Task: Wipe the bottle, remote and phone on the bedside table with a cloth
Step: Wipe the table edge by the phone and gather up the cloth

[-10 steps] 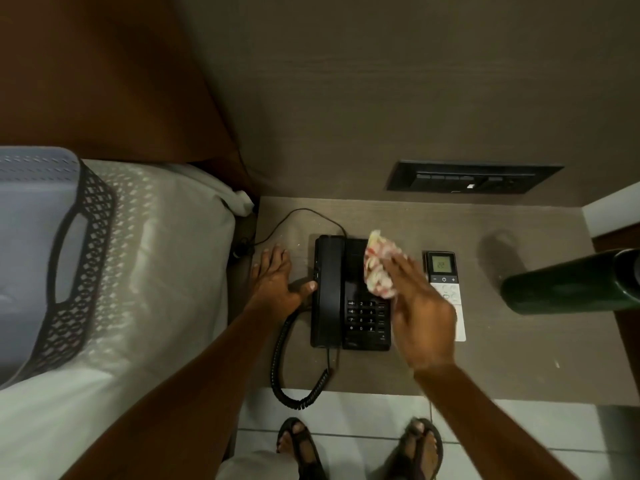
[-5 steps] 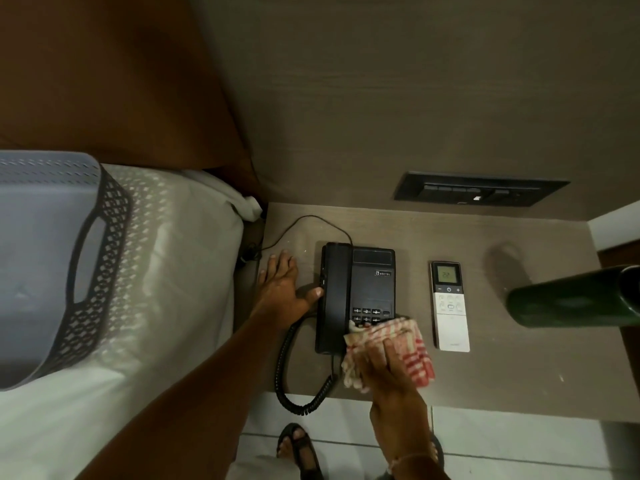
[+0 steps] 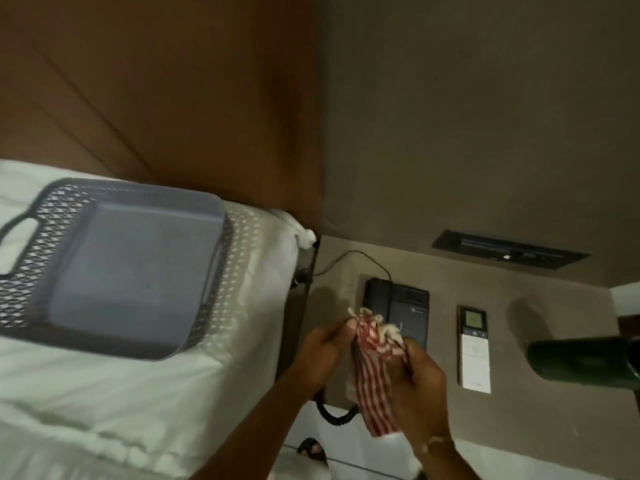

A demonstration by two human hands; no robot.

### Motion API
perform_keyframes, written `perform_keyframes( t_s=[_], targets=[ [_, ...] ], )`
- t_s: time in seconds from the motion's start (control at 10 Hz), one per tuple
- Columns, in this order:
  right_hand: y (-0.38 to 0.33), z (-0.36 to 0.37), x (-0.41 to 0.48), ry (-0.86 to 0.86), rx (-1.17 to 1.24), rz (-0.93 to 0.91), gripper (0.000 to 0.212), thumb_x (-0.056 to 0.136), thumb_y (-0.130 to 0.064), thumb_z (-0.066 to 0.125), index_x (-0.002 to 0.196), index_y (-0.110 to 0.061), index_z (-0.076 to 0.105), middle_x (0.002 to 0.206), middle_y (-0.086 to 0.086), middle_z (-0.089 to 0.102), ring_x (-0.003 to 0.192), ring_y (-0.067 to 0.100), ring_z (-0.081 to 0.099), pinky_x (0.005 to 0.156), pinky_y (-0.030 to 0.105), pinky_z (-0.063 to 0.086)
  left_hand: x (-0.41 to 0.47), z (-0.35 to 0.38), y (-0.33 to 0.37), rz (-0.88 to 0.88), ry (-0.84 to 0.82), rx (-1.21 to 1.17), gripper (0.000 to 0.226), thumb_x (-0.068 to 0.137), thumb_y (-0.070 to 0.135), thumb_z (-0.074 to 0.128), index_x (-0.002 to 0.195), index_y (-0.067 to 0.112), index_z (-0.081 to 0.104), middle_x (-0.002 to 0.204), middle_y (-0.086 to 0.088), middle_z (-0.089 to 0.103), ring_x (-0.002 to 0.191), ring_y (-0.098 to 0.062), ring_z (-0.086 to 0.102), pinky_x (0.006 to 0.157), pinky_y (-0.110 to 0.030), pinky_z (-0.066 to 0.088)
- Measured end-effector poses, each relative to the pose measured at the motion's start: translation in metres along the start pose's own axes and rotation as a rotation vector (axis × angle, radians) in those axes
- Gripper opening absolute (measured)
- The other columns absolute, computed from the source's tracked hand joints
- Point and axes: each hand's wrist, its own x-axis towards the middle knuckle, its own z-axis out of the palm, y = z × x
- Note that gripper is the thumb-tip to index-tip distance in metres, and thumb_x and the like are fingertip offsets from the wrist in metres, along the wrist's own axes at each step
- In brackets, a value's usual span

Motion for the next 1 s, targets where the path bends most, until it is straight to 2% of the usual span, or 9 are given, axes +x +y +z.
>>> perform_keyframes(
  t_s=[0.1,0.2,0.3,0.4,0.5,0.6,0.7,0.9,1.0],
  targets=[
    [-0.068,0.021,0.013,-0.108,0.181,-0.013,0.028,0.097,-0.018,0.051,0.099,-0.042,0.065,0.095,-0.017,0.072,0.086,0.004,0.069,0.067,0.021,0.057,-0.052,-0.041,0.034,0.095,-0.023,-0.118,0.049,0.082,0.063,0.065,0.11,0.023,0.075,0.11,-0.006,0.077,0.103,-0.025,0.073,0.086,-0.038,0.059],
    [-0.127,0.056,0.021,-0.165,0.253,0.011,0.026,0.097,-0.021,0.051,0.112,-0.038,0.063,0.108,-0.014,0.07,0.096,0.003,0.066,0.079,0.026,0.056,-0.092,-0.091,0.068,0.238,0.087,-0.155,0.031,0.088,0.034,0.07,0.115,0.019,0.074,0.111,-0.007,0.077,0.102,-0.026,0.074,0.08,-0.031,0.06],
    [-0.179,0.101,0.027,-0.224,0.27,0.04,0.025,0.095,-0.021,0.054,0.119,-0.021,0.062,0.115,-0.003,0.069,0.103,0.011,0.064,0.086,0.032,0.055,-0.116,-0.141,0.095,0.296,0.284,-0.187,0.021,0.085,0.012,0.072,0.104,0.014,0.079,0.102,-0.012,0.079,0.093,-0.029,0.076,0.074,-0.035,0.061],
    [-0.21,0.142,0.034,-0.223,-0.002,-0.122,0.02,0.093,-0.026,0.056,0.108,-0.015,0.063,0.104,0.005,0.07,0.097,0.022,0.065,0.084,0.042,0.054,-0.12,-0.188,0.108,0.256,0.475,-0.129,0.022,0.086,-0.002,0.07,0.105,0.006,0.077,0.1,-0.017,0.079,0.086,-0.03,0.076,0.072,-0.045,0.064],
    [-0.224,0.175,0.047,-0.149,-0.594,-0.439,0.031,0.088,-0.03,0.055,0.115,-0.019,0.065,0.128,0.008,0.061,0.123,0.029,0.047,0.102,0.044,0.039,-0.111,-0.23,0.106,0.152,0.609,0.025,0.029,0.087,0.0,0.071,0.115,0.002,0.072,0.101,-0.022,0.076,0.089,-0.036,0.075,0.078,-0.057,0.061],
    [-0.228,0.199,0.056,-0.144,-0.944,-0.55,0.028,0.086,-0.04,0.057,0.11,-0.032,0.068,0.154,0.005,0.033,0.144,0.036,0.01,0.114,0.057,0.007,-0.093,-0.259,0.096,0.082,0.641,0.32,0.033,0.089,0.009,0.07,0.122,0.009,0.07,0.106,-0.017,0.076,0.095,-0.034,0.073,0.087,-0.053,0.059],
    [-0.221,0.217,0.062,-0.161,-1.115,-0.528,0.022,0.086,-0.042,0.055,0.096,-0.032,0.072,0.16,0.007,0.018,0.144,0.042,-0.009,0.109,0.063,-0.011,-0.076,-0.27,0.088,-0.002,0.637,0.489,0.033,0.089,0.018,0.072,0.122,0.016,0.071,0.11,-0.012,0.077,0.097,-0.029,0.073,0.088,-0.046,0.06],
    [-0.21,0.227,0.062,-0.236,-1.309,-0.407,0.034,0.095,-0.037,0.042,0.097,-0.025,0.073,0.161,0.012,0.008,0.143,0.043,-0.014,0.109,0.064,-0.012,-0.052,-0.272,0.07,-0.149,0.626,0.566,0.032,0.081,0.024,0.075,0.113,0.022,0.076,0.102,-0.008,0.079,0.092,-0.029,0.073,0.084,-0.038,0.06],
    [-0.223,0.206,0.05,-0.228,-1.074,-0.351,0.033,0.092,-0.045,0.045,0.098,-0.029,0.073,0.161,0.008,0.012,0.144,0.039,-0.012,0.111,0.062,-0.005,-0.054,-0.267,0.067,-0.159,0.69,0.592,0.035,0.084,0.027,0.072,0.119,0.021,0.072,0.109,-0.01,0.078,0.099,-0.028,0.072,0.091,-0.036,0.058]
  ],
)
